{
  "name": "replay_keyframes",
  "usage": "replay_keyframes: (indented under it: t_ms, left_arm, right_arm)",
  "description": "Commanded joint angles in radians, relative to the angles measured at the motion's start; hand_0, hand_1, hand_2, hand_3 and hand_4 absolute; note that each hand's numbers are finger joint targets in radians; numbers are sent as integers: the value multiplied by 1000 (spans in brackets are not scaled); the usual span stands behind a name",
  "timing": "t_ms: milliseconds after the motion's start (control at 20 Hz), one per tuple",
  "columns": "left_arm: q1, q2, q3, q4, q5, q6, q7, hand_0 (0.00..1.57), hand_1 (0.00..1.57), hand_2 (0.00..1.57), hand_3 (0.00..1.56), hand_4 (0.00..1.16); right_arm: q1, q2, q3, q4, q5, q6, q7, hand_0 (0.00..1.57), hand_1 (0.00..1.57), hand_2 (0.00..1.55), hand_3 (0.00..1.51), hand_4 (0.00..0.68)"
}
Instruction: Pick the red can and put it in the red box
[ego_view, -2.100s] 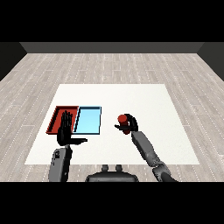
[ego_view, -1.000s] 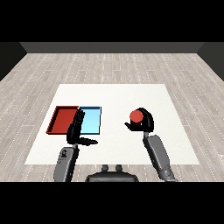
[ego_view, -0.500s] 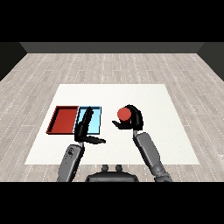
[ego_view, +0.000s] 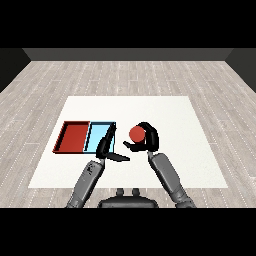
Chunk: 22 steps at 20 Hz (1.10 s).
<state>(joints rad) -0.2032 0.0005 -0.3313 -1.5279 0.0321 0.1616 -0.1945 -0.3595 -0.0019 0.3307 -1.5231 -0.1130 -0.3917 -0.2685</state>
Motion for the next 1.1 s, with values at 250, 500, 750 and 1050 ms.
replay_keyframes:
  t_ms: [250, 500, 750, 1050]
  left_arm:
    - [25, 0, -30, 59, 12, 17, -26, 0, 0, 0, 0, 0]
    - [-46, 0, -82, 197, 103, 72, -87, 0, 0, 0, 0, 0]
    - [-40, 0, -82, 125, 82, 71, -8, 0, 0, 0, 0, 0]
    - [-90, 0, -116, 170, 152, 87, -59, 0, 0, 0, 0, 0]
  right_arm:
    - [11, 2, 8, -67, 15, 25, 26, 1462, 1462, 1442, 1391, 659]
    - [22, 2, 104, -50, 2, -42, -32, 1460, 1460, 1427, 1386, 652]
    - [9, 2, 126, -77, 21, -52, 22, 1469, 1469, 1437, 1386, 662]
    - [7, 2, 160, -37, -54, -72, -57, 1440, 1440, 1431, 1398, 658]
